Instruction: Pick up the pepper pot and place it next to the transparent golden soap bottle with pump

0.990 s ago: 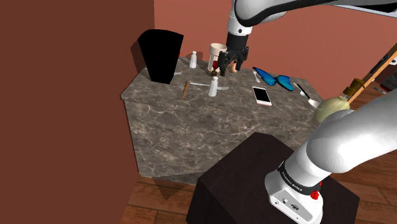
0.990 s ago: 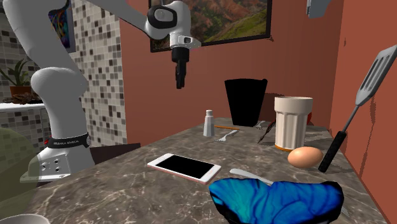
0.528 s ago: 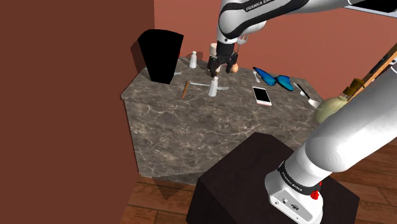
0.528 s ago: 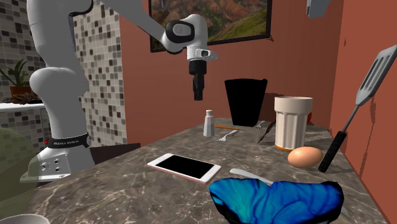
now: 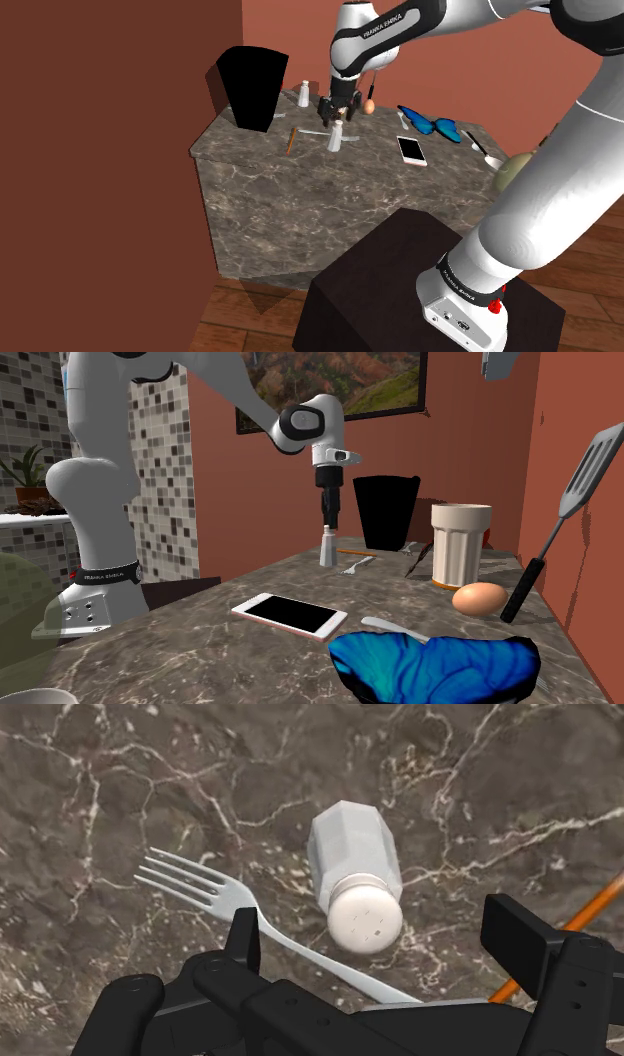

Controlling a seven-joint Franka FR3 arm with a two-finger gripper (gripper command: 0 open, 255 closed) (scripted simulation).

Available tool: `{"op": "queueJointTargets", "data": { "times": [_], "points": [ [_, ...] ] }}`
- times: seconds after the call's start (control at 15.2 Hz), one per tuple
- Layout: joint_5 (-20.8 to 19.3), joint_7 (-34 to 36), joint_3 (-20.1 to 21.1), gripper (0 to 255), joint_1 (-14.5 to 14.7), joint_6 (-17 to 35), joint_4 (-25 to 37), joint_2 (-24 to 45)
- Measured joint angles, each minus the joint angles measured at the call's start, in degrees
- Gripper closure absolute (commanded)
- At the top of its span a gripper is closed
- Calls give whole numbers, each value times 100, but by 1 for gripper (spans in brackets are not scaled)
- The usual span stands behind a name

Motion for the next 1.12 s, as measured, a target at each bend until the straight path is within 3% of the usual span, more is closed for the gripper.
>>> {"op": "queueJointTargets", "data": {
  "times": [0.66,0.73,1.12],
  "points": [
    [-24,20,-16,0,-16,350,-149,197],
    [-24,20,-16,255,-16,350,-149,197],
    [-24,20,-16,255,-16,350,-147,196]
  ]
}}
